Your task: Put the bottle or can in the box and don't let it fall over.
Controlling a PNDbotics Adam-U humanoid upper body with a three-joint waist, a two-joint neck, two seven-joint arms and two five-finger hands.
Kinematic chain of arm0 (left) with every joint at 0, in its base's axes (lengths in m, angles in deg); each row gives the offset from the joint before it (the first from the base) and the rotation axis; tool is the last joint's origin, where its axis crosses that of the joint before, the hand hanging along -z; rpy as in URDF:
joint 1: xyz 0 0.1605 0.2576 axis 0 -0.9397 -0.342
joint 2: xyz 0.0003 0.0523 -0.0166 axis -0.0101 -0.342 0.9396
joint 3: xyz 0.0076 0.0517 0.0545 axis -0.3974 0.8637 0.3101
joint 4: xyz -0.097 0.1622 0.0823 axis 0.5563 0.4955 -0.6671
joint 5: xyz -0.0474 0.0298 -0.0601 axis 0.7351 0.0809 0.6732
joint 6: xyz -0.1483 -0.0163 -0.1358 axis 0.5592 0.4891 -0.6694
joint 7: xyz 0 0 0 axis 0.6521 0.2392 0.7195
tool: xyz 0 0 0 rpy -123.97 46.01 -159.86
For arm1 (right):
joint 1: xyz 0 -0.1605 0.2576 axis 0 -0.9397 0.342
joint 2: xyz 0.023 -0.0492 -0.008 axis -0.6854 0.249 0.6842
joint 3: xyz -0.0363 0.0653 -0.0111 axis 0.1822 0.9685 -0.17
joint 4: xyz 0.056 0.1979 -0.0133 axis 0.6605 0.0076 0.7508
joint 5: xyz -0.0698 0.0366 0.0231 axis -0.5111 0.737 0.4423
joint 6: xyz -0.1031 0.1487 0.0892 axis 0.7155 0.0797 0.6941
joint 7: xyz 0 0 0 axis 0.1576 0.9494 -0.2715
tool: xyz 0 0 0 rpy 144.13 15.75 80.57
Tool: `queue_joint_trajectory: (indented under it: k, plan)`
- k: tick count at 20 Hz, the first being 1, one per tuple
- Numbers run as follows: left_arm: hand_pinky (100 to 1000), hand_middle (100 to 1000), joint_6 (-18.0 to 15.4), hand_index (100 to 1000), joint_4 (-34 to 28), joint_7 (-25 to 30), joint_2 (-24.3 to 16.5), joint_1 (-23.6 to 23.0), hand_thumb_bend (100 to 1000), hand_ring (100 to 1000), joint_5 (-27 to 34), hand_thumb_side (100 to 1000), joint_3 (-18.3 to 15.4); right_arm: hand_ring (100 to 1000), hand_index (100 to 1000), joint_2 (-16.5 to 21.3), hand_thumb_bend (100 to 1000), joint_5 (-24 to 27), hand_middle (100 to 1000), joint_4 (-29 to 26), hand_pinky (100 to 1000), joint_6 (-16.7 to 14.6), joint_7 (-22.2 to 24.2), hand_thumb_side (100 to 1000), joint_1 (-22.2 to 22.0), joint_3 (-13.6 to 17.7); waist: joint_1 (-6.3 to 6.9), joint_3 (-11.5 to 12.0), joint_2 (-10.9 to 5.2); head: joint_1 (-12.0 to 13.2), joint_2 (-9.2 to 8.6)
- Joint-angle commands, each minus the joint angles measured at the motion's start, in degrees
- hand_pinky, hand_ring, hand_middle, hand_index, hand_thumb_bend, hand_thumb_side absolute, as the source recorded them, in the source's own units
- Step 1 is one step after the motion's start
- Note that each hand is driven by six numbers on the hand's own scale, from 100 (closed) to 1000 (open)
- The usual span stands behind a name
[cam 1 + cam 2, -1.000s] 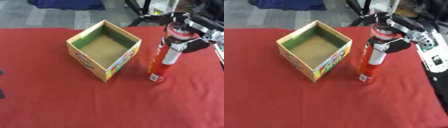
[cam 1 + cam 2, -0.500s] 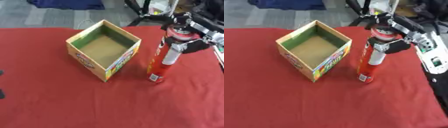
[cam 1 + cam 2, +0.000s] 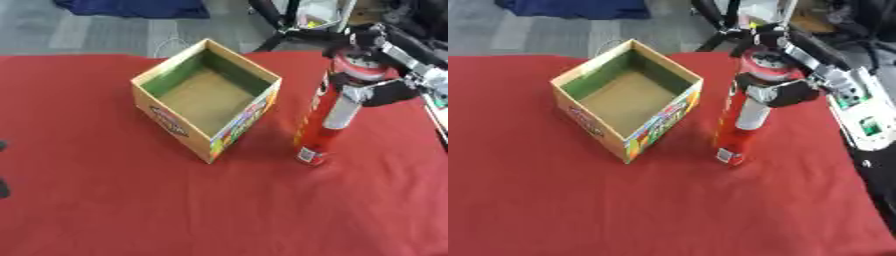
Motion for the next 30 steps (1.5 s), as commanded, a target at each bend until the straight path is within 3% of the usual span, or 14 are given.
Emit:
queue_joint_trajectory:
  k: [1,6,9,15,30]
  plan:
    - [517,753,0.2,799,-1.2,0.0,-0.4,0.4,100,839,-0.2,652,-0.5,300,331,0.2,100,0.7,282,0.2,100,-0.2,-0.1,278,-0.3,-1.3,0.26,0.1,-0.38,-0.1,0.2]
    - [518,749,0.2,796,-1.2,0.0,-0.4,0.3,100,839,-0.2,652,-0.6,201,204,1.3,100,1.3,186,-1.2,100,-1.1,-1.3,196,-0.1,-1.2,0.19,0.2,-0.47,0.0,0.38]
    - [517,744,0.2,790,-1.2,0.0,-0.4,0.4,100,838,-0.1,652,-0.6,177,176,2.1,100,1.1,154,-2.0,100,-1.5,-1.6,181,0.0,-1.2,0.12,0.2,-0.55,-0.1,0.38]
    - [518,739,0.3,784,-1.2,0.0,-0.4,0.4,100,836,-0.1,651,-0.6,164,164,3.4,100,2.9,142,-3.8,100,-1.2,-3.0,101,0.2,-0.6,0.05,0.1,-0.79,-0.1,0.49]
    - [520,733,0.6,778,-1.2,-0.1,-0.8,0.3,100,833,0.3,650,-0.5,163,166,8.6,100,12.4,145,-7.5,100,2.5,-3.1,100,3.6,-0.3,-0.56,0.4,-1.72,-0.2,0.76]
